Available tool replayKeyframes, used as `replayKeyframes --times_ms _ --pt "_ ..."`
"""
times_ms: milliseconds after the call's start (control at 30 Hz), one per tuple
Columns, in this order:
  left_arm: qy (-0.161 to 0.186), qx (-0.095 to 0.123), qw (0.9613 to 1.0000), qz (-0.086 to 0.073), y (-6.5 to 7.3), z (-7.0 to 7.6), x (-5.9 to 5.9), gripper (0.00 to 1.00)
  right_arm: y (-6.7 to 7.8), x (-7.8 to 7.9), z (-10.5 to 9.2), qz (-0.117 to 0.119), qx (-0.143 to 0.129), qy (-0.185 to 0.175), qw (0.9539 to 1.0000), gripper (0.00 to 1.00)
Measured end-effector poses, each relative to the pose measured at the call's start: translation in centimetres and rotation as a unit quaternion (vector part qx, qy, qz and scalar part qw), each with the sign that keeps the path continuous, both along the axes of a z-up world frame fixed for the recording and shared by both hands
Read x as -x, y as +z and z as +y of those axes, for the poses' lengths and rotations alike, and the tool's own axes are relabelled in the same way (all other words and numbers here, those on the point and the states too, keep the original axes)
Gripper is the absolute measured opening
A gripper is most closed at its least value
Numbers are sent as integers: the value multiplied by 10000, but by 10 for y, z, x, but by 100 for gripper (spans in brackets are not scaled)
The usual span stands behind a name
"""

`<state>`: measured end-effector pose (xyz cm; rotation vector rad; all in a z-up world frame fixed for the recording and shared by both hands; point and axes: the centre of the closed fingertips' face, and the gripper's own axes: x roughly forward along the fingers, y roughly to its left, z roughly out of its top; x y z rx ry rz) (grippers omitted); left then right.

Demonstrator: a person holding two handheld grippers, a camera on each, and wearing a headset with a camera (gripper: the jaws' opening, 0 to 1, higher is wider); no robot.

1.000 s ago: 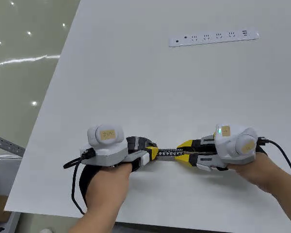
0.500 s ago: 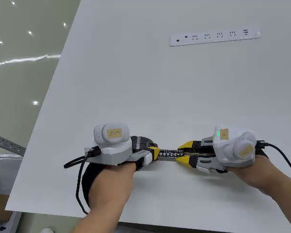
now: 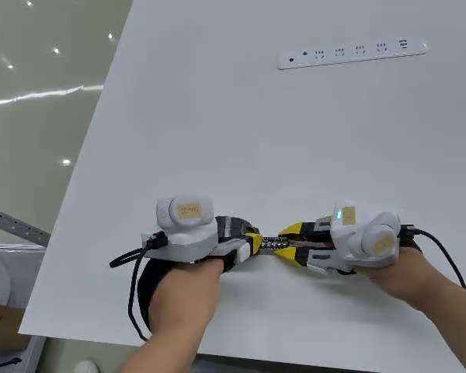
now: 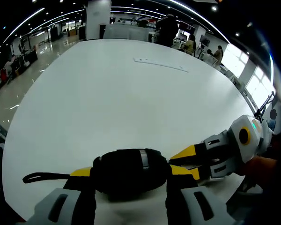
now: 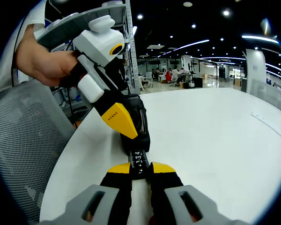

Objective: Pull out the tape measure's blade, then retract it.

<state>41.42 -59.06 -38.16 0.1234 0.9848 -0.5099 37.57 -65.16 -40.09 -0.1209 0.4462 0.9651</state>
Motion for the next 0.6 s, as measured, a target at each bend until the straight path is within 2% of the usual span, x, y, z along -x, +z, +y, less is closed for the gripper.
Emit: replayKeyframes --times_ms 133,300,433,600 --pt "73 56 9999 69 0 1 0 57 -1 -4 2 -42 -24 -68 10000 12" --pt "59 71 10000 30 0 1 0 57 0 -5 4 46 -113 -43 9999 12" --pt "79 110 9999 47 0 1 -1 58 -1 -3 5 -33 72 57 10000 12" --pt "60 167 9998 101 0 2 0 57 0 -3 3 13 -64 38 10000 12"
